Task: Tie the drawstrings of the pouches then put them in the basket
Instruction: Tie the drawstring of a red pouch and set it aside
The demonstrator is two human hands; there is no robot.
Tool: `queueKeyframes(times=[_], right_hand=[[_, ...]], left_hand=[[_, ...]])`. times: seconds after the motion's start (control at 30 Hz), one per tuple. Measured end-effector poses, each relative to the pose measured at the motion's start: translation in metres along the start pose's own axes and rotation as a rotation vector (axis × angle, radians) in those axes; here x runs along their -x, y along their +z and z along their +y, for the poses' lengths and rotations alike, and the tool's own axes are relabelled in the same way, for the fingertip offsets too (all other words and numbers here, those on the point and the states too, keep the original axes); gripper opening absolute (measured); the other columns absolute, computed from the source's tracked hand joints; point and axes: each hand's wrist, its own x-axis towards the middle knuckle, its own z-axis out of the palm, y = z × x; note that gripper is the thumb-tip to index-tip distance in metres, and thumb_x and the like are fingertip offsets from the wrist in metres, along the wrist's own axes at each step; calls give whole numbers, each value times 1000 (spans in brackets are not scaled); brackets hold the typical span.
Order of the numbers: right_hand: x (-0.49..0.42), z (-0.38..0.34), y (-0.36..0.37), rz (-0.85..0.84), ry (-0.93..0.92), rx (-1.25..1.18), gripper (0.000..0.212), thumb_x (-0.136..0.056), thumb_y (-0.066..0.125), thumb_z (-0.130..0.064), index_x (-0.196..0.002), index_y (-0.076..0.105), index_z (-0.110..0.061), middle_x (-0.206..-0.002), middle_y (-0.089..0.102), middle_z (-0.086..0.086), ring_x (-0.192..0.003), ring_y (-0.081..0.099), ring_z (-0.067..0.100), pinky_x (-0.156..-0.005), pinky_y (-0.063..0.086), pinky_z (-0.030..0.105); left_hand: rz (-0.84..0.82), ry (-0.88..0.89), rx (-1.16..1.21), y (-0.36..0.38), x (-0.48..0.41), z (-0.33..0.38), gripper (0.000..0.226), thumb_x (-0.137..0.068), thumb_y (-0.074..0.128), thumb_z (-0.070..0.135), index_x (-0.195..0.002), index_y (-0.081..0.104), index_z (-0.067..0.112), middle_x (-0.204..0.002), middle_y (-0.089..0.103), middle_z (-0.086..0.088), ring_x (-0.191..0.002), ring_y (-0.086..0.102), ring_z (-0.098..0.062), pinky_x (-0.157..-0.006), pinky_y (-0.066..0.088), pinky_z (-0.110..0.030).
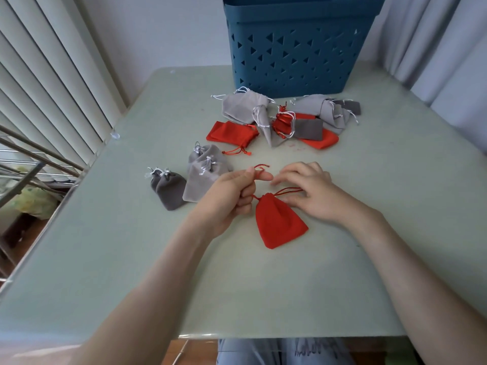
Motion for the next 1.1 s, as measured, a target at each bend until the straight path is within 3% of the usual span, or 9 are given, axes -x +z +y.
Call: queueKeyframes(times=[0.13,0.23,0.37,0.5,0.6,0.67,0.83,0.97,1.1], right_hand=[[0,-3,-2,53,-27,-97,10,-85,67,-19,-83,59,-25,-101,55,-11,-104,40,9,-84,23,25],[4,-10,-8,4,2,-423,17,-91,58,-10,-80,54,-22,-78,61,-4,-79,55,8,-76,40,24],[8,-15,-10,37,-49,-501,12,-93,55,-10,-87,55,-21,-57,53,-8,-59,48,5,-62,36,16],[10,-20,-16,57,-81,-635,17,-90,60,-6,-82,56,-20,-62,57,-9,-64,55,7,-68,42,18],[11,-24,-18,11,-125,-807,14,-86,63,0,-81,60,-14,-67,60,-9,-67,55,6,-68,44,16],[11,-24,-19,-6,-148,-913,10,-84,62,-3,-86,60,-13,-72,62,-10,-71,56,6,-69,45,16],[9,-20,-20,5,-138,-1111,24,-80,51,0,-101,58,-11,-86,67,-4,-84,60,6,-74,47,17],[8,-20,-18,-23,-153,-1106,33,-81,48,3,-108,56,-14,-95,68,-6,-94,60,7,-82,47,19],[10,-19,-16,-87,-137,-1133,33,-83,47,3,-111,55,-13,-99,66,-3,-99,59,10,-79,51,24]], left_hand=[[-5,5,25,2,1,1,31,-101,37,22,-96,65,8,-57,27,6,-51,20,-7,-41,22,-15],[14,4,45,4,1,0,28,-100,41,22,-98,65,8,-59,29,5,-50,25,-7,-43,27,-16],[8,-17,-65,6,2,-1,14,-94,51,10,-105,59,9,-62,34,4,-53,31,-7,-50,32,-18],[-41,-90,176,6,2,1,34,-75,53,6,-109,55,1,-64,41,-1,-52,39,-11,-50,41,-20],[-132,-61,445,2,3,6,49,-67,37,-1,-114,53,-7,-81,55,-13,-70,58,-21,-71,57,-29],[-185,-28,567,0,3,9,57,-61,31,-6,-114,52,-11,-98,61,-22,-90,64,-29,-86,56,-36],[-232,58,612,-3,1,8,66,-61,31,-25,-124,44,-11,-126,55,-27,-114,60,-30,-97,49,-36],[-140,107,513,0,-1,5,37,-84,38,-14,-117,51,-5,-113,64,-17,-99,67,-20,-88,54,-29],[5,113,296,2,-4,0,18,-94,42,-4,-99,59,1,-74,69,-3,-69,67,-7,-67,55,-15]])
